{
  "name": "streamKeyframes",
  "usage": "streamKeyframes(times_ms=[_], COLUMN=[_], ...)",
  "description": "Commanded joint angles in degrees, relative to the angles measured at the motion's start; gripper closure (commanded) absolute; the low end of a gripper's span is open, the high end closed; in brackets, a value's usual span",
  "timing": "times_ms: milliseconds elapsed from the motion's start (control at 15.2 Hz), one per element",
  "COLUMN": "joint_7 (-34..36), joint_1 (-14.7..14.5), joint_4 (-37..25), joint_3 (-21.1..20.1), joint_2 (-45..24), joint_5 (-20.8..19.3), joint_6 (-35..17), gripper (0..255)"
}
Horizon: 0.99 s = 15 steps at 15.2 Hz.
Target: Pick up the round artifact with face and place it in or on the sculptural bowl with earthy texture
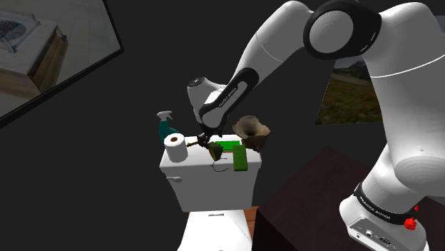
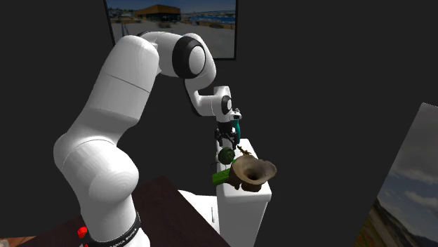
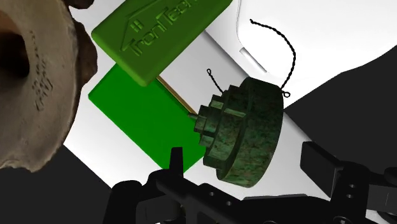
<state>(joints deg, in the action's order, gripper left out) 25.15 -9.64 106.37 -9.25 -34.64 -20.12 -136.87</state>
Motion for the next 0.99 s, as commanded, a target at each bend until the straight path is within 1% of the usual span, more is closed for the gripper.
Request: streamKeyframes(times_ms=[0,330,792,858,924], joint_7=[0.25,0.76,0.75,0.75,0.75], joint_1=[-0.15,-0.32,-0.32,-0.32,-0.32], joint_4=[-0.62,-1.04,-1.05,-1.05,-1.05], joint_3=[0.38,1.10,1.10,1.10,1.10], joint_2=[-1.55,-4.19,-4.19,-4.19,-4.19], joint_5=[-0.46,-1.29,-1.28,-1.28,-1.28], joint_6=[-0.97,-3.21,-3.20,-3.20,-3.20], gripper=[0,0,0,255,255])
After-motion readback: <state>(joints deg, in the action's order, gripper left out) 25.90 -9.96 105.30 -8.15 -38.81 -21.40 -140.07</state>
